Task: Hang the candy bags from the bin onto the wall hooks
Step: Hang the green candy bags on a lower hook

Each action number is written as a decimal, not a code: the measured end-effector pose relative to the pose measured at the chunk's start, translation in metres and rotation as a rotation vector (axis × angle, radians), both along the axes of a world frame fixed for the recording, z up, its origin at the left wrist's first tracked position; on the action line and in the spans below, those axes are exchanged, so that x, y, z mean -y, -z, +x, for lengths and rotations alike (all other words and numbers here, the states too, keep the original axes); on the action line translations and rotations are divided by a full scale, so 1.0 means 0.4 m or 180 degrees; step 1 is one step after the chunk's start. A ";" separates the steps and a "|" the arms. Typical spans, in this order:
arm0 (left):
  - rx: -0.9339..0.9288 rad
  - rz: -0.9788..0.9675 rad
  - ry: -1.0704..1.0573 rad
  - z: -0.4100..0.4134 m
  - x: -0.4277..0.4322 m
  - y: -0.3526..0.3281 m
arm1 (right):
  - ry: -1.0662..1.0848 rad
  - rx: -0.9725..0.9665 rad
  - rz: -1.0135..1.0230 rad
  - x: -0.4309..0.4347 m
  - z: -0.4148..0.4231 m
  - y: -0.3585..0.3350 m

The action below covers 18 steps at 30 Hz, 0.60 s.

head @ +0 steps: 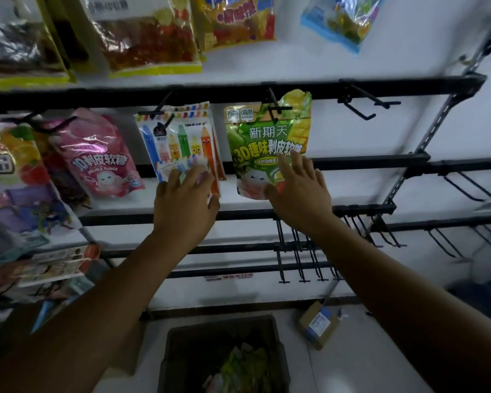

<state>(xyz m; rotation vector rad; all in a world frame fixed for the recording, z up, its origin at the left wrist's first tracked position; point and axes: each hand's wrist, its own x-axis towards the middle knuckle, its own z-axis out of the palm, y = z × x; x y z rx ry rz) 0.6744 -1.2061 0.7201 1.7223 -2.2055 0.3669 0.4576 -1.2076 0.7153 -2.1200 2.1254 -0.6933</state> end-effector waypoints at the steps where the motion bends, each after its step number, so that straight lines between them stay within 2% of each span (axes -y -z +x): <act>1: 0.0036 0.0059 0.0008 0.004 -0.001 0.011 | -0.0020 -0.0057 0.0029 -0.006 0.009 0.013; 8: 0.0020 0.0437 0.0186 0.092 -0.013 0.123 | -0.0015 -0.0454 0.0499 -0.070 0.137 0.126; 18: 0.0155 0.1197 0.0575 0.309 -0.063 0.368 | 0.0113 -0.0606 0.1305 -0.150 0.411 0.346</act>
